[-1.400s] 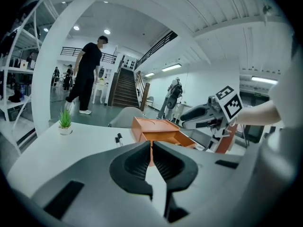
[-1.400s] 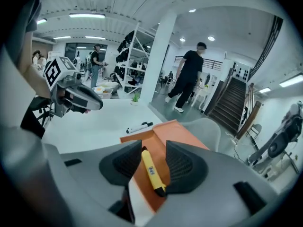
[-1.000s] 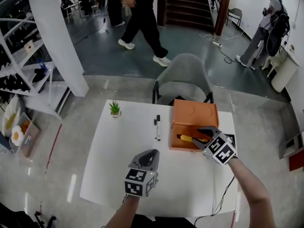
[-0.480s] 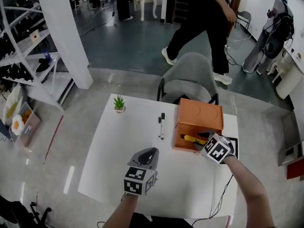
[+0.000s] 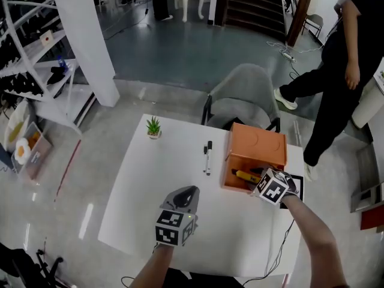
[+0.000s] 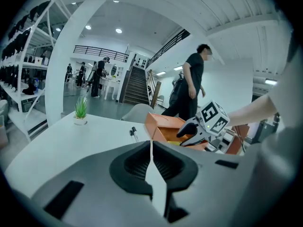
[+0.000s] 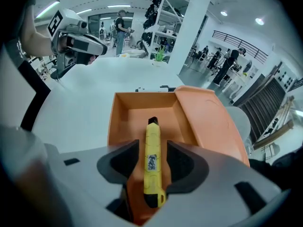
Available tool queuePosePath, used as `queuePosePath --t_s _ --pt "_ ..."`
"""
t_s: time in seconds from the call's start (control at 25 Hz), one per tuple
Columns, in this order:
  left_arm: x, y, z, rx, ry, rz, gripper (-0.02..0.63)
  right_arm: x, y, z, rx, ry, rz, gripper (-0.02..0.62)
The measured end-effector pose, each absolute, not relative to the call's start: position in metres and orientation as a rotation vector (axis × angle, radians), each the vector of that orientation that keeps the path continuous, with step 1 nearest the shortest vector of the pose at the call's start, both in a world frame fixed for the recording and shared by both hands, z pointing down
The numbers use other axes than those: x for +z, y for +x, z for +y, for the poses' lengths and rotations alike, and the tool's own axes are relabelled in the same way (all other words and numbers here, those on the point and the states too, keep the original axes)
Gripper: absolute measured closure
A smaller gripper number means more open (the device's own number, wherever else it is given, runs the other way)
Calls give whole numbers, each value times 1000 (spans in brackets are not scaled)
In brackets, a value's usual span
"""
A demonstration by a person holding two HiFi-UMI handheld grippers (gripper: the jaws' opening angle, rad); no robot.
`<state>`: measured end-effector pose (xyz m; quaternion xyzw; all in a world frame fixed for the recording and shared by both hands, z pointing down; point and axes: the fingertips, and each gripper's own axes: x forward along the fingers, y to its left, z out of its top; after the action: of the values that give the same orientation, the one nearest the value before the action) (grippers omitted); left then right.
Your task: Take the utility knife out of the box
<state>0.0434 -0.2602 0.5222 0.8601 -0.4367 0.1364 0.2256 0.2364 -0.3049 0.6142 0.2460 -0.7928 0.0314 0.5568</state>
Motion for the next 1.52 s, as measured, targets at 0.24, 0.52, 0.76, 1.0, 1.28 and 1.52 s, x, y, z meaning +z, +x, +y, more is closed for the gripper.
queuePosePath --t_s 0.24,0.52,0.76,1.0,1.28,1.52 --pt "525 38 -264 368 2357 -1217 586 623 231 -309 96 541 -1864 416" --pt "526 32 -267 361 2337 -1227 586 633 235 -309 83 465 -1773 393" --pt "531 30 -270 359 2331 -1225 586 637 235 -307 114 453 -1783 414" --pt "533 33 -270 365 2323 -1206 586 638 233 -304 161 421 -1831 447" --pt "538 36 -269 371 2314 -1190 586 639 235 -306 294 431 -1903 463" --pt "543 39 -266 364 2304 -1165 586 640 235 -307 305 434 -1905 463"
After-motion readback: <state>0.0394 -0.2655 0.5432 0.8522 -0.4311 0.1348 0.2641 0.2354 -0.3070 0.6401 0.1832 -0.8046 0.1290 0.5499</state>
